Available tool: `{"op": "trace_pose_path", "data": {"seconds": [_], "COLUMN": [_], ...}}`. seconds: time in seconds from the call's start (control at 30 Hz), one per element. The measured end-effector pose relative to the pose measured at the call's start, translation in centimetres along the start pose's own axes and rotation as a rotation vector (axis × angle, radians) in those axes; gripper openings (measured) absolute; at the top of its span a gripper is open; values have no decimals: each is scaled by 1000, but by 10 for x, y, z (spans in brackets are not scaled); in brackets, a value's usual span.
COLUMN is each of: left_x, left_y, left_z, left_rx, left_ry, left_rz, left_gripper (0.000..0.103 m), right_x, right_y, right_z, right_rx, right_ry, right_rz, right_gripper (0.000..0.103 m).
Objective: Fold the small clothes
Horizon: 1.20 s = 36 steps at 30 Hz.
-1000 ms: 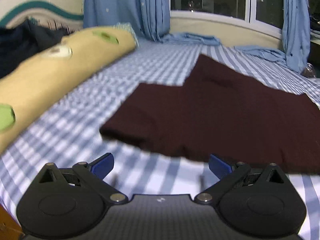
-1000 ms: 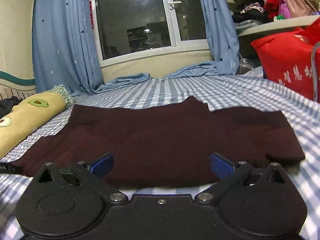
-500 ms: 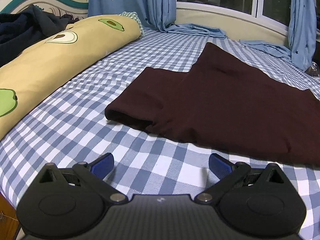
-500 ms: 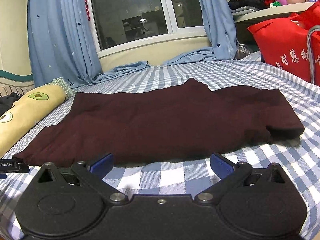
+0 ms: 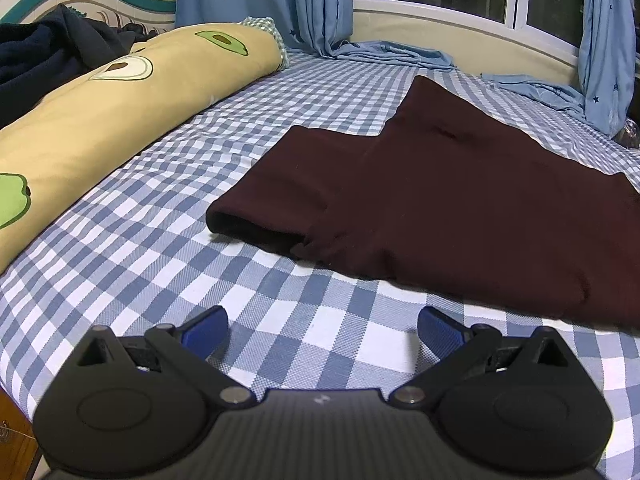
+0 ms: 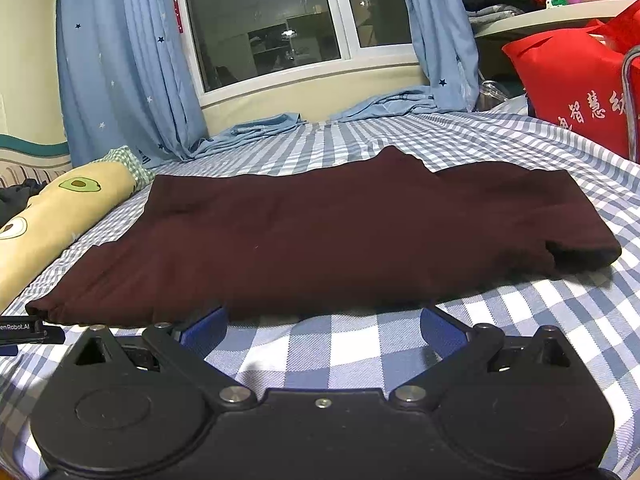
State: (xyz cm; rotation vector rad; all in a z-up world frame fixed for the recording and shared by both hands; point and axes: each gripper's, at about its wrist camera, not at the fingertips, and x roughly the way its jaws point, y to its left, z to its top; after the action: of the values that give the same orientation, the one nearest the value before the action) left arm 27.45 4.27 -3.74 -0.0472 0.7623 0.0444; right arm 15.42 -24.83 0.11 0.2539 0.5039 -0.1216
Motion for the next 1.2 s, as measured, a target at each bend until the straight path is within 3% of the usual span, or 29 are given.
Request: {"op": "trace_pose_path", "data": {"seconds": [0.2,0.37,0.53,0.83,0.97,1.2], "left_x": [3,6,11,12,13,33], "left_y": [1,0,2,11,9,1], "left_z": [4,12,17,9,12,17], "left_rx": [-7,9,24,-59,-82,-160], "left_ry": [-2,-33,-47,-64,-71,-23], "left_rz": [-21,35,41,-101,-217,-267], "left_gripper": [103,103,103,103,103,103], "right_x": [9,26,41,67,81,106], "right_y": [2,17,32,41,45,75], "right_z": [15,39,48,43,44,45], "right_rx": [-5,-39,-75,-151,-190,-339], "right_ry": [-14,-44,-62,-78,-87,-132], "right_rz": [29,46,57,-32,-40,-53], "right_gripper": [102,102,102,102,102,102]}}
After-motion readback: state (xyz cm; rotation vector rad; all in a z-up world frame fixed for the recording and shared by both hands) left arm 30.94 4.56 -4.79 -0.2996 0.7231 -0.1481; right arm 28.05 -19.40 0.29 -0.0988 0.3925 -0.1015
